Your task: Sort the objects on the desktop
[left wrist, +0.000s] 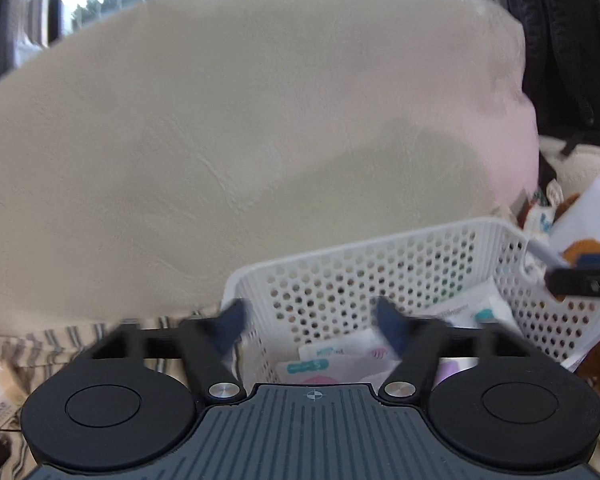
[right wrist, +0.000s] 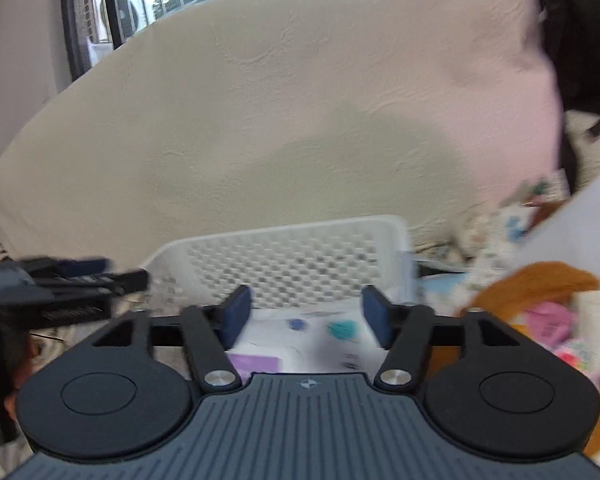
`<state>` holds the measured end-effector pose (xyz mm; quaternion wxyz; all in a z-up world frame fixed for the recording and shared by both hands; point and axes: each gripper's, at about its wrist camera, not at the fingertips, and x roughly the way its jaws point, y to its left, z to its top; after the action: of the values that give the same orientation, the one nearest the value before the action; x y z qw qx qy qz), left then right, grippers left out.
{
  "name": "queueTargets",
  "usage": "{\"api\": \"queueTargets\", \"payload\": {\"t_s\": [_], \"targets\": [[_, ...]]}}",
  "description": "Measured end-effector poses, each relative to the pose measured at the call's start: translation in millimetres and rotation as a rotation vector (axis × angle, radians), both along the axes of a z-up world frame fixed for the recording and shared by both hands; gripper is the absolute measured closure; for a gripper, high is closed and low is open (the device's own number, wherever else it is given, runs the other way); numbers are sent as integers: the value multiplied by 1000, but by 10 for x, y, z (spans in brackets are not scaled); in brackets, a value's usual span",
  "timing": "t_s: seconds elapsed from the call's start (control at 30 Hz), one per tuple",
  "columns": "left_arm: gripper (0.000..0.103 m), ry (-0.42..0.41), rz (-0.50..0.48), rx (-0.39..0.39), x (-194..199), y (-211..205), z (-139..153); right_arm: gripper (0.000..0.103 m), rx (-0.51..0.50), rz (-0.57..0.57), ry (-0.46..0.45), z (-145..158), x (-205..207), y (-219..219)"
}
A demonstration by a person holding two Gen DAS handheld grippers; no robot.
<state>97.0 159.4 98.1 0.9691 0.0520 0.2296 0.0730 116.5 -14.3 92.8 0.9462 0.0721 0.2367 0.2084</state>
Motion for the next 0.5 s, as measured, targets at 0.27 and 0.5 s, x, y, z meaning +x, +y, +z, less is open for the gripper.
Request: {"api": "queueTargets", "payload": {"t_s": [0.27,0.5], "targets": [[0,-103,-134,-35,-501,-763,93,16,-70,-133,-89,-115,-518,-622],[0,-44,-260,8,-481,-1622,-179,14,8,-301,32,-305,-569,-1340]]}}
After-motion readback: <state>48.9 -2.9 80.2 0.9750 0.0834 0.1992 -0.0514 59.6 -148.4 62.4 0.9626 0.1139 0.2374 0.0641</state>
